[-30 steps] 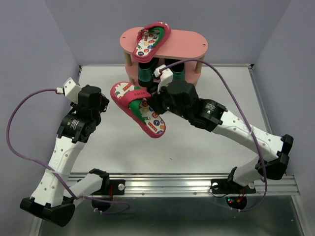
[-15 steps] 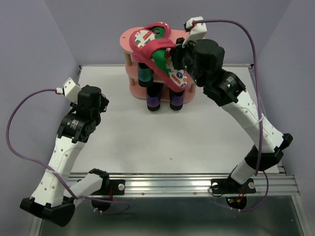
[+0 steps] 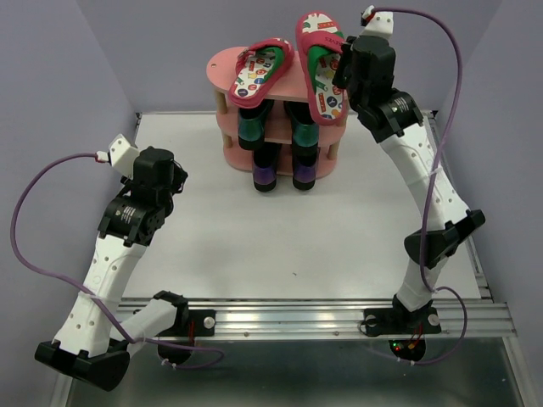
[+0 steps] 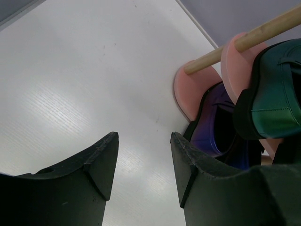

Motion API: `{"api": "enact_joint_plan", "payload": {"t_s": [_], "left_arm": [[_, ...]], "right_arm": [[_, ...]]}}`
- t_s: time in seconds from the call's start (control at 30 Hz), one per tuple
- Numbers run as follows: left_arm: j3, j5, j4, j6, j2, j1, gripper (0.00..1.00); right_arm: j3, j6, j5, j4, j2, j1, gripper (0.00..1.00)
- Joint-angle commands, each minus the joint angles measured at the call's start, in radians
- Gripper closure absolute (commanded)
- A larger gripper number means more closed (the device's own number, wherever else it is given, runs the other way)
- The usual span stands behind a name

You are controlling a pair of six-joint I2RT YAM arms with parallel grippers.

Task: Place and organize the shoes onto the shoe shelf

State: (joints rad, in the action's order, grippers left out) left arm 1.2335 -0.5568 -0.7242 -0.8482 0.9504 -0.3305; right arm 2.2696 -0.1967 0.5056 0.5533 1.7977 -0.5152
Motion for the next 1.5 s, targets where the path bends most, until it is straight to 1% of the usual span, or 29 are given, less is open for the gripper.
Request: {"api": "enact_joint_plan", "payload": {"t_s": [0.0,0.1,0.37,0.77,0.83,0.9,0.97,1.0,1.07,1.13,1.43,1.47], "left_arm": [[0.001,-0.009,0.012,0.012,-0.009,0.01,0.41],[-0.008,0.001,0.02,0.012,-0.007,0.01,0.41],[-0.011,0.001,0.022,0.014,-0.007,0.013,0.41],[-0.014,0.005,0.025,0.014,-0.01,0.018,0.41],[-0.014,0.006,0.026,0.017,-0.01,0.019,0.41],[-0.012,0.009,0.028,0.018,-0.009,0.021,0.41],[-0.012,0.011,0.028,0.02,-0.007,0.021,0.41],[-0.012,0.012,0.031,0.02,-0.007,0.021,0.41],[-0.014,0.012,0.029,0.02,-0.007,0.022,0.41],[-0.014,0.012,0.031,0.018,-0.009,0.022,0.41],[-0.017,0.018,0.035,0.023,-0.009,0.025,0.41],[-0.017,0.018,0.039,0.024,-0.009,0.025,0.41]], "right_arm": [[0.096,-0.079,0.075,-0.102,0.0,-0.002,0.99],[0.107,-0.104,0.117,-0.105,0.025,-0.002,0.99],[0.102,-0.155,0.157,-0.127,0.04,-0.002,0.99],[0.054,-0.191,0.185,-0.15,0.037,-0.002,0.99],[0.038,-0.198,0.185,-0.148,0.034,-0.002,0.96],[0.027,-0.205,0.185,-0.15,0.031,-0.002,0.87],[0.027,-0.205,0.182,-0.15,0.029,-0.002,0.73],[0.028,-0.204,0.179,-0.15,0.029,-0.002,0.72],[0.028,-0.202,0.174,-0.148,0.029,-0.002,0.64],[0.028,-0.201,0.169,-0.148,0.029,-0.002,0.62],[0.004,-0.196,0.146,-0.148,0.017,-0.002,0.6],[0.001,-0.195,0.145,-0.148,0.015,-0.002,0.55]]}}
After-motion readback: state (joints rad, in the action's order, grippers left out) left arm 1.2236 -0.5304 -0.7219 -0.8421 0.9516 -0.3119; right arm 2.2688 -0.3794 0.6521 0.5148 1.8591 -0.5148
